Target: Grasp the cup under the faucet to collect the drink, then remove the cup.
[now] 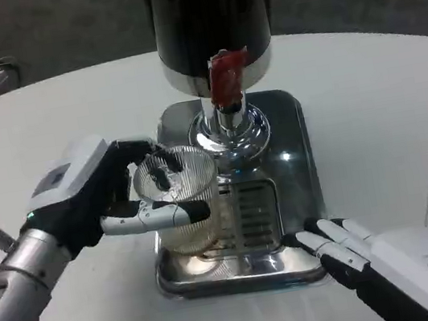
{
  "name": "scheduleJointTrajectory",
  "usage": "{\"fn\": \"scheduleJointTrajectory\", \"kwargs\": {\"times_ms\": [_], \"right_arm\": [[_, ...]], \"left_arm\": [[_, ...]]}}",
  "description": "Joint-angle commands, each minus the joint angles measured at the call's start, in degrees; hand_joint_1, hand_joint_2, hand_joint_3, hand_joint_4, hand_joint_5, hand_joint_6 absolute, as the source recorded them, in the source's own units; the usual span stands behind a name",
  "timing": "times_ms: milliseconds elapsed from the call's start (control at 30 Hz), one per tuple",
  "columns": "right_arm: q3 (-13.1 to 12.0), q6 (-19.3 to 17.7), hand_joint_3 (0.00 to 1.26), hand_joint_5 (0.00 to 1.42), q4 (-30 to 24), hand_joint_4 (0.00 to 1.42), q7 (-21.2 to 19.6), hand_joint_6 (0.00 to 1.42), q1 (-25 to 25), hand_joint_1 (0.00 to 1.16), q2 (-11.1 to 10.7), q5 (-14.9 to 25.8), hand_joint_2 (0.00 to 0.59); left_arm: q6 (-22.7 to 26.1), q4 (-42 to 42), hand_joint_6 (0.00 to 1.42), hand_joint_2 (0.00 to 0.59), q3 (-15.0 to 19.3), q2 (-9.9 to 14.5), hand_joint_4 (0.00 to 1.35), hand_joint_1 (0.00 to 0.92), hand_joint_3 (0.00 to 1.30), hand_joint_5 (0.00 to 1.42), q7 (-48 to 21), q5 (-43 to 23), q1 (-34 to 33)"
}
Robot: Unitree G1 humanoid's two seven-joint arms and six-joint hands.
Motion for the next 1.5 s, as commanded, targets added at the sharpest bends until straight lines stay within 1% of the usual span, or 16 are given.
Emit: {"fn": "scheduleJointTrajectory", "kwargs": {"times_ms": [33, 233, 533, 733, 933, 1033, 1100, 1200, 1267, 1300, 1333, 1367, 1500], "right_arm": [[-1.3, -2.6, 0.09, 0.00, -0.9, 0.00, -0.6, 0.13, 1.6, 0.38, 1.1, 1.3, 0.423], [-3.3, -5.7, 0.09, 0.00, -0.9, 0.00, -0.7, 0.13, 3.4, 0.38, 2.7, 3.2, 0.423], [-7.7, -9.3, 0.09, 0.00, -0.9, 0.00, -0.8, 0.13, 5.3, 0.38, 3.6, 7.2, 0.423], [-9.5, -9.7, 0.09, 0.00, -0.9, 0.00, -0.5, 0.13, 5.4, 0.38, 3.5, 8.8, 0.424], [-10.6, -10.0, 0.09, 0.00, -0.9, 0.00, -0.5, 0.13, 5.9, 0.37, 3.5, 10.0, 0.429], [-10.9, -10.1, 0.09, 0.00, -0.9, 0.00, -0.6, 0.14, 6.1, 0.36, 3.6, 10.4, 0.431], [-11.2, -10.1, 0.09, 0.00, -0.9, 0.00, -0.6, 0.14, 6.2, 0.36, 3.6, 10.7, 0.431], [-11.6, -10.0, 0.09, 0.00, -0.9, 0.00, -0.6, 0.15, 6.3, 0.36, 3.4, 11.1, 0.431], [-11.7, -10.0, 0.09, 0.00, -0.9, 0.00, -0.6, 0.16, 6.2, 0.36, 3.4, 11.2, 0.431], [-11.7, -10.0, 0.09, 0.00, -0.9, 0.00, -0.5, 0.16, 6.2, 0.36, 3.4, 11.3, 0.431], [-11.7, -9.9, 0.09, 0.00, -0.9, 0.00, -0.5, 0.16, 6.2, 0.36, 3.4, 11.3, 0.431], [-11.7, -9.8, 0.09, 0.00, -0.9, 0.00, -0.5, 0.16, 6.1, 0.36, 3.3, 11.4, 0.431], [-11.7, -9.4, 0.09, 0.00, -0.9, 0.00, -0.4, 0.17, 5.8, 0.36, 3.2, 11.4, 0.431]], "left_arm": [[-0.1, 0.3, 1.42, 0.000, -0.9, -0.7, 1.12, 0.595, 1.01, 1.30, 1.5, 0.4, -2.7], [1.8, 0.6, 1.42, 0.000, -3.4, -1.8, 1.12, 0.595, 1.01, 1.30, 1.2, 2.4, -6.0], [3.8, 3.3, 1.42, 0.000, -6.4, -3.5, 1.12, 0.595, 1.01, 1.30, 1.9, 5.4, -9.2], [4.4, 4.9, 1.42, 0.000, -7.6, -4.5, 1.11, 0.595, 1.01, 1.30, 2.9, 6.8, -10.3], [5.1, 4.6, 1.42, 0.000, -8.9, -4.8, 1.11, 0.595, 1.01, 1.29, 4.0, 8.0, -10.7], [5.6, 4.3, 1.42, 0.000, -9.1, -4.6, 1.07, 0.576, 0.98, 1.24, 4.2, 8.4, -10.8], [6.1, 4.0, 1.42, 0.000, -9.4, -4.5, 1.01, 0.557, 0.93, 1.20, 3.9, 8.8, -10.8], [6.9, 3.7, 1.42, 0.000, -9.8, -4.1, 0.91, 0.468, 0.86, 1.15, 2.7, 9.1, -10.8], [7.8, 3.5, 1.39, 0.015, -10.2, -3.9, 0.79, 0.258, 0.79, 1.08, 1.4, 9.3, -11.0], [8.3, 3.4, 1.33, 0.023, -10.5, -3.7, 0.73, 0.183, 0.75, 1.01, 0.7, 9.4, -11.1], [8.8, 3.4, 1.29, 0.032, -10.9, -3.6, 0.68, 0.146, 0.72, 0.96, -0.2, 9.4, -11.2], [9.3, 3.4, 1.25, 0.034, -11.1, -3.5, 0.63, 0.128, 0.69, 0.93, -0.8, 9.4, -11.4], [10.1, 3.3, 1.09, 0.037, -11.5, -3.2, 0.48, 0.090, 0.59, 0.74, -2.2, 9.4, -11.8]]}}
